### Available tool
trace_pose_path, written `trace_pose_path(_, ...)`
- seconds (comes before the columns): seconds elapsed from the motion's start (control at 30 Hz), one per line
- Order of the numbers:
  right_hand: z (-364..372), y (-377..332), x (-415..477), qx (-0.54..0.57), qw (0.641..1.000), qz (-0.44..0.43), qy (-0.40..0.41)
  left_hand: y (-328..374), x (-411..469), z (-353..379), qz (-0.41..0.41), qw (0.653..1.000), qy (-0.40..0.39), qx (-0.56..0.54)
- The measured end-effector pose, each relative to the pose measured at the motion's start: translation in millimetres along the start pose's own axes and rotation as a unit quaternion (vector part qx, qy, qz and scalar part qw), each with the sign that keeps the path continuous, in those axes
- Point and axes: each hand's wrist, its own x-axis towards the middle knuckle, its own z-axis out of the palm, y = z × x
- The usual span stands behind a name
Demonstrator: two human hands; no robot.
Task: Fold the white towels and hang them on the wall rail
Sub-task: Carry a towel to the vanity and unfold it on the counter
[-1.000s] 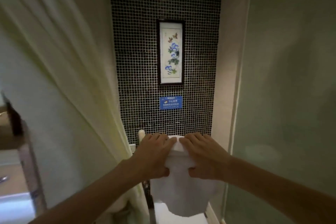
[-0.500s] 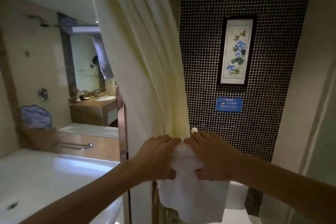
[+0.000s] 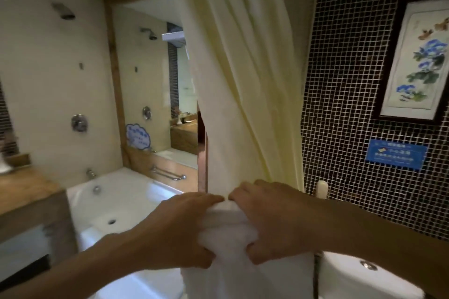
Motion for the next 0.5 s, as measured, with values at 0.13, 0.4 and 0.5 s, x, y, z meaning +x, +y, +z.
trace_pose_path(0.13, -2, -13, 44, 0.028, 0.995, -0.089, 0.034, -10, -32, -32, -0.094, 0.993, 0.010, 0.072)
trace_pose_path(0.4, -19, -73, 107, 0.067, 0.967, -0.224, 0.097, -23, -99, -86, -0.228, 0.964, 0.014, 0.139)
trace_pose_path(0.5, -24, -95, 119, 0.083, 0.955, -0.262, 0.110, -26, -125, -97, -0.251, 0.955, 0.029, 0.153)
